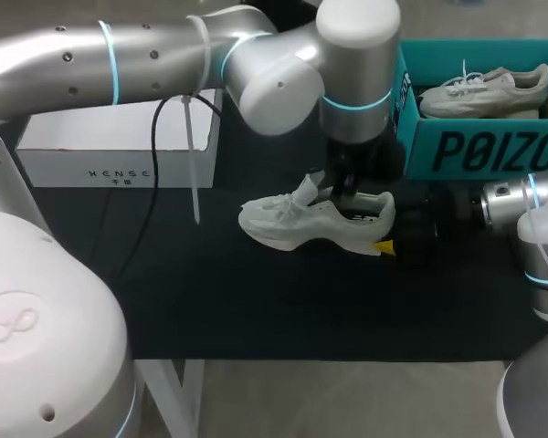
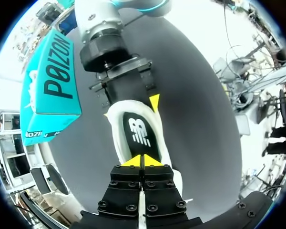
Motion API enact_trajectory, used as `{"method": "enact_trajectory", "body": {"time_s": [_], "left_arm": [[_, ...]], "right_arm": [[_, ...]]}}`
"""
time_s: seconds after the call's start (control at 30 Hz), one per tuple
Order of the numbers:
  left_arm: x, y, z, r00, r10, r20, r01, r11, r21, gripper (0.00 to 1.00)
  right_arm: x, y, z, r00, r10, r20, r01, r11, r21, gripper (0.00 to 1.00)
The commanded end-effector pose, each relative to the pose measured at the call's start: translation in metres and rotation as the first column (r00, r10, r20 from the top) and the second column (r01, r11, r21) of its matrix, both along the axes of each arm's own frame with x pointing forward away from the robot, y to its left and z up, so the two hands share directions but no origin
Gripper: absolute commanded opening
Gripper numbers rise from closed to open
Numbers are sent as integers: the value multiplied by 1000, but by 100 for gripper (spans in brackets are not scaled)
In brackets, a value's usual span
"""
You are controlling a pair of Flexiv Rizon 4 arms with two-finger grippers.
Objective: Take the shoe out of the shoebox, open the shoe tongue, remove and reinsert the insole, then place the shoe into the shoebox
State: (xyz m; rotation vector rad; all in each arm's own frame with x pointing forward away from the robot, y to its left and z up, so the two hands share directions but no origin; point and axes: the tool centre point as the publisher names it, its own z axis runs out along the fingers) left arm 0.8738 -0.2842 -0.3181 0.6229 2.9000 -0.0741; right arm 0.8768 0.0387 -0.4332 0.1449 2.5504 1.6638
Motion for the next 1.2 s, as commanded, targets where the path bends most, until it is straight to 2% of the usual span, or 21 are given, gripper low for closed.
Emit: {"method": "enact_trajectory", "body": {"time_s": [0.03, 0.17, 0.47, 0.57, 0.87, 0.9, 0.93, 1.07, 1.1, 1.2], "left_arm": [[13, -6, -11, 1000, 11, 5, -11, 1000, 17, 0], [16, -4, -21, 1000, 20, -6, -20, 999, 35, 0], [4, 12, -53, 997, 54, -61, -49, 996, 78, 0], [-4, 18, -56, 996, 52, -70, -46, 995, 86, 0], [-7, 24, -60, 994, 63, -90, -54, 993, 102, 1], [-7, 23, -60, 994, 62, -90, -53, 994, 101, 9], [-7, 22, -61, 994, 61, -90, -52, 994, 100, 12], [-7, 18, -61, 995, 45, -86, -37, 995, 92, 34], [-7, 18, -61, 995, 45, -86, -37, 995, 91, 36], [-7, 17, -61, 995, 45, -87, -37, 995, 89, 33]], "right_arm": [[0, 1, -4, 1000, -1, 1, 1, 1000, -1, 0], [0, 1, -4, 1000, -1, 1, 1, 1000, -1, 0], [0, 1, -4, 1000, -1, 1, 1, 1000, -1, 0], [0, 1, -4, 1000, -1, 1, 1, 1000, -1, 0], [0, 1, -4, 1000, -1, 1, 1, 1000, -1, 0], [0, 1, -4, 1000, -1, 1, 1, 1000, -1, 0], [0, 1, -4, 1000, -1, 1, 1, 1000, -1, 0], [0, 1, -4, 1000, -1, 1, 1, 1000, -1, 0], [0, 1, -4, 1000, -1, 1, 1, 1000, -1, 0], [0, 1, -4, 1000, -1, 1, 1, 1000, -1, 0]]}}
